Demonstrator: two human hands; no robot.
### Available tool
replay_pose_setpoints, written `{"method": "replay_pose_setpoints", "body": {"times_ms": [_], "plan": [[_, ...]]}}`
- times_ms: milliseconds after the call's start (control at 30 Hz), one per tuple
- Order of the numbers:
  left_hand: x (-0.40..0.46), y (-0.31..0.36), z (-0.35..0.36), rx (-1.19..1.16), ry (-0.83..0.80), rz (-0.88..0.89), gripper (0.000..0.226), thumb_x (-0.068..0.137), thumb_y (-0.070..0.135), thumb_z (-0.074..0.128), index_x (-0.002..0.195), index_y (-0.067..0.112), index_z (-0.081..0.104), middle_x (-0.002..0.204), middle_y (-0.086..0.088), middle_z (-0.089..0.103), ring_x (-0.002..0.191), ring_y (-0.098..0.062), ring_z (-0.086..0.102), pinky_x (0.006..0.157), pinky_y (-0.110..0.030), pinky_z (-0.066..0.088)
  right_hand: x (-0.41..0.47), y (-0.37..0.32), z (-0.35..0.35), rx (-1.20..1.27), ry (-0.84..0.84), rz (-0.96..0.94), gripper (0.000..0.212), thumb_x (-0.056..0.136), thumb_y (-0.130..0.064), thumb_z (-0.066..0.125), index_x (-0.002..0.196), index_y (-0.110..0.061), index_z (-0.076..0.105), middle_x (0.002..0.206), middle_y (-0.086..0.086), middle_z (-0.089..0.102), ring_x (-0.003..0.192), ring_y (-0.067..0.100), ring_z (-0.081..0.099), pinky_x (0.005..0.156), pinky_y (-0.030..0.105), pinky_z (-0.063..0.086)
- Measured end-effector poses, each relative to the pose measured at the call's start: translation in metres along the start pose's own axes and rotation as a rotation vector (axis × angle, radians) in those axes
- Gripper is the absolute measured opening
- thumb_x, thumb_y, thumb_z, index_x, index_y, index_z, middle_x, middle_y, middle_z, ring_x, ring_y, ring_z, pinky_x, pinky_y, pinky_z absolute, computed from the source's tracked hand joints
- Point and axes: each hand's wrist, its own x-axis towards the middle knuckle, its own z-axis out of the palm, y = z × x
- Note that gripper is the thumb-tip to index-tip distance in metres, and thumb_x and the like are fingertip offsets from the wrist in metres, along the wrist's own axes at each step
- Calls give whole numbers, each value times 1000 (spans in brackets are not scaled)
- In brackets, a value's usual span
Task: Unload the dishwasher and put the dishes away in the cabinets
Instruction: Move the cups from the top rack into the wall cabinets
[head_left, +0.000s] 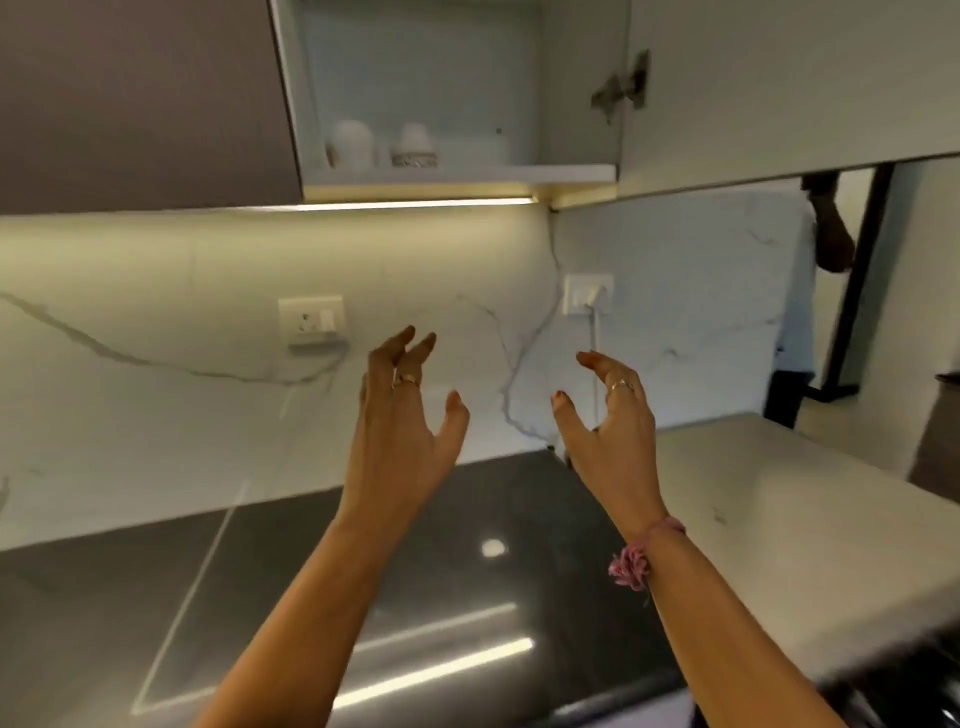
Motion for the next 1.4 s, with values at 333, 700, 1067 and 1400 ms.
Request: {"method": "replay_pose_setpoints", "body": {"times_ms": [333,700,1067,1400], "plan": [[-104,132,18,-295,-169,-67,49,87,15,62,134,11,48,140,-7,37,129,-18,41,103,-16,28,-106,-2,-174,-238,47,204,32,87,-18,63,118,-22,57,111,-15,48,98,-6,47,86,-2,31],[-215,312,51,-446,-285,-99,48,88,14,61,134,10,47,140,-5,35,130,-14,37,103,-15,25,-202,3,-381,-327,60,350,19,91,-21,60,108,-27,58,111,-7,52,84,1,55,70,14,46],[-335,446,79,-493,-387,-167,45,89,14,60,133,12,48,142,-2,35,119,-1,41,80,13,21,-284,21,-521,-424,-4,483,16,89,-28,61,106,-28,62,107,-12,55,98,0,53,85,23,49],[-359,439,122,-425,-426,-225,48,87,13,62,133,11,47,137,-4,39,115,-9,46,83,8,27,-293,68,-545,-372,-3,582,23,88,-25,59,111,-26,63,109,-9,57,89,11,58,88,37,53]]}}
